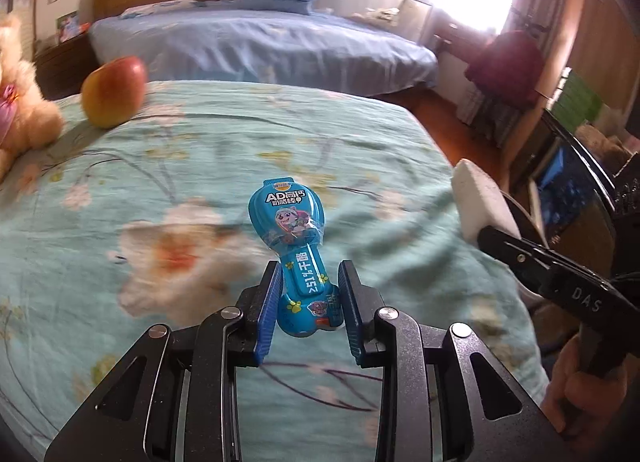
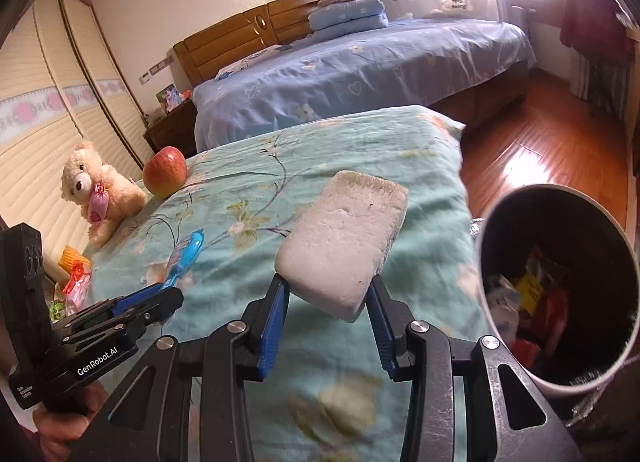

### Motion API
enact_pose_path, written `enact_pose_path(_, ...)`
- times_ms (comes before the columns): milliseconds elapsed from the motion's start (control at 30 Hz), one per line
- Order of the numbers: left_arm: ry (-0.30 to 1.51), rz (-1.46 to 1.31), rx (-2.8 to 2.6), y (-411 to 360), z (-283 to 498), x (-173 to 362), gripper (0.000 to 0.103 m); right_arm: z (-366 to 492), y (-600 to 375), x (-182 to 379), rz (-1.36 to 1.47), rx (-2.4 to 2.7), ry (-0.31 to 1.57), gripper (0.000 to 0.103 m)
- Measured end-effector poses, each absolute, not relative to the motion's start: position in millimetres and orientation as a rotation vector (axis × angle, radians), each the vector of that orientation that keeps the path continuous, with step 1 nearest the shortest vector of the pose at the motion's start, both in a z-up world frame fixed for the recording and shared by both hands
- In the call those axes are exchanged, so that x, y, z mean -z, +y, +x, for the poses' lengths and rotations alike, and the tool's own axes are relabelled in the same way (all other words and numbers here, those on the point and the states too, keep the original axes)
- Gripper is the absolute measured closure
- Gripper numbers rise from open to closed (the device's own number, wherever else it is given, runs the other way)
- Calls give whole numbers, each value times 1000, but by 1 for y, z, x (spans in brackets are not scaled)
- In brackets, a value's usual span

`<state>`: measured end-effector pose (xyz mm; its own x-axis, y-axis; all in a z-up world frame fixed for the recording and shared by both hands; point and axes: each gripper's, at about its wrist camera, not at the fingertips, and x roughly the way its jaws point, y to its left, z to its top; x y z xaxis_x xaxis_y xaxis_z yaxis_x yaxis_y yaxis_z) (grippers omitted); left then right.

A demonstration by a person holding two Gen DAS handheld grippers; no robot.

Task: Collect trash
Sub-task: 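Carry the blue candy toy and white foam block over the bin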

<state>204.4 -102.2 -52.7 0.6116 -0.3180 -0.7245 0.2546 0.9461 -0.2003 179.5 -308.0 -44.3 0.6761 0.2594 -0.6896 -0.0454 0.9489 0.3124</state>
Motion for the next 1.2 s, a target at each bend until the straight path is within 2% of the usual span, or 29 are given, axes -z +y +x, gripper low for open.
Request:
enact_pose_path(433, 820, 25, 469, -172, 169, 38, 76, 134, -351, 33, 313, -93, 771, 63)
enact_pose_path(1200, 801, 123, 586, -241, 156, 29, 76, 105, -410, 34, 365, 7, 748, 63)
